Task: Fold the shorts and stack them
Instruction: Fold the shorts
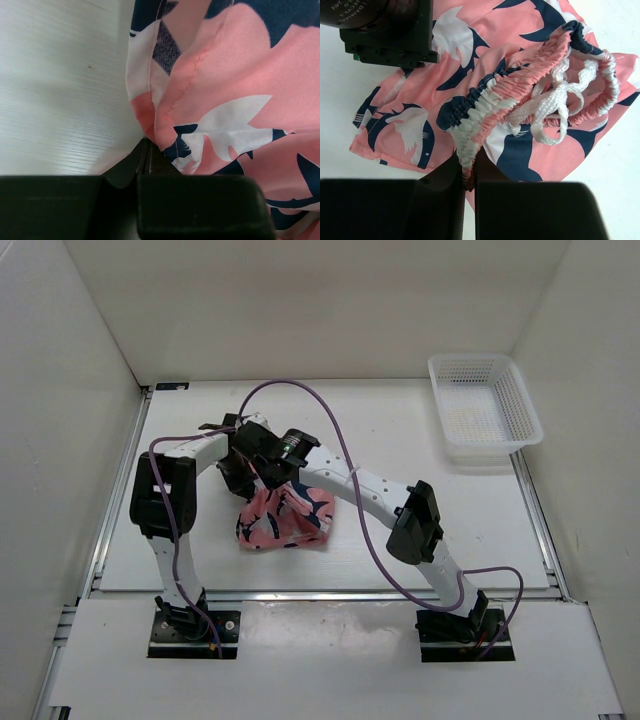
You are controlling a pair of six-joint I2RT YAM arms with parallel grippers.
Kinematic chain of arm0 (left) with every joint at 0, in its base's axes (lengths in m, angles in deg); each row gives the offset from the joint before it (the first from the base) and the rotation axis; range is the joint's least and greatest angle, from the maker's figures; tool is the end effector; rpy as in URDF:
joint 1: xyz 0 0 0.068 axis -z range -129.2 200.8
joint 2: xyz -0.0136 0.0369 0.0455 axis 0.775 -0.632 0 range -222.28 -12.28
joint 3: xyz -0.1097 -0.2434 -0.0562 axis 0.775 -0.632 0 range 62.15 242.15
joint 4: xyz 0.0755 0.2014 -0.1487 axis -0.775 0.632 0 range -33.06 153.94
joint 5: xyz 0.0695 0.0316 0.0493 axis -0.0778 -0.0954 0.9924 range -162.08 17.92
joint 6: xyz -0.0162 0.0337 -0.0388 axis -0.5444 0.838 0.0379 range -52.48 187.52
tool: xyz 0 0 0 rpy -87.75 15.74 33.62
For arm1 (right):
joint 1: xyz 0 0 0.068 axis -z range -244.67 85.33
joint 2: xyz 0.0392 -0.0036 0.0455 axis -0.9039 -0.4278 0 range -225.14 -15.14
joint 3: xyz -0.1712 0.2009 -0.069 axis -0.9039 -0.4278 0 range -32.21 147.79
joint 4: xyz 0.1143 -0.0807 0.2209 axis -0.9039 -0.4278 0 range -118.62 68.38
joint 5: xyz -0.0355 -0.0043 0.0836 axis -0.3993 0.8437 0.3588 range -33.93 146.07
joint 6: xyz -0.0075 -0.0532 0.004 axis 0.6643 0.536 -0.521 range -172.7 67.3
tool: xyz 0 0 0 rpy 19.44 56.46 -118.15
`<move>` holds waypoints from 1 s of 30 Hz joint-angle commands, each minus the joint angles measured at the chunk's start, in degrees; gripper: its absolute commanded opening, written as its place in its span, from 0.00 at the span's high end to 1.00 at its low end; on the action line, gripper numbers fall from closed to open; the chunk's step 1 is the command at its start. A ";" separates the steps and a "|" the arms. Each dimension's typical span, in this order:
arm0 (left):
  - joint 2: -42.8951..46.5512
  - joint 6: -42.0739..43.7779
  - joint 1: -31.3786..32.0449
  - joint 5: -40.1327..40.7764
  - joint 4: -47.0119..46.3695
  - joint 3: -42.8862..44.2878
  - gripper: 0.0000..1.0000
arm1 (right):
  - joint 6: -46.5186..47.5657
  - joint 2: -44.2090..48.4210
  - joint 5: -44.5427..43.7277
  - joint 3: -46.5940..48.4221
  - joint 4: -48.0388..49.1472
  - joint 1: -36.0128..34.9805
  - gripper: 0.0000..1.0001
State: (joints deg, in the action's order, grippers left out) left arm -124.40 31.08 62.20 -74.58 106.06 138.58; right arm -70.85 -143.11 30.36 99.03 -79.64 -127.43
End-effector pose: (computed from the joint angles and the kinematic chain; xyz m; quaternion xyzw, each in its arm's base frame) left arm 0.3558 -0.0734 0.1548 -0.2155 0.9752 -0.0382 0.0325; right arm 0.2357 0.4240 0.3091 -0.2903 0.8852 0.0302 0.3622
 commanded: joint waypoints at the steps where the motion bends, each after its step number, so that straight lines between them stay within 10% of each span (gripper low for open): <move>1: 3.39 1.64 -1.55 -0.40 -1.14 -1.01 0.90 | 0.57 1.48 0.93 2.79 5.10 -0.26 1.00; 18: 6.38 4.45 -5.16 0.13 0.01 -2.07 0.90 | -7.32 22.29 -20.77 -15.99 5.64 2.72 1.00; 30: 11.21 5.60 -1.48 -1.35 5.62 7.49 0.90 | -9.01 41.20 -11.21 -48.60 12.22 15.83 1.00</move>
State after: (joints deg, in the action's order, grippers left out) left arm -120.77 35.73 57.83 -74.54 109.82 139.89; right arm -79.73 -104.59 15.76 55.53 -71.33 -111.50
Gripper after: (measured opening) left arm 0.108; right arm 0.060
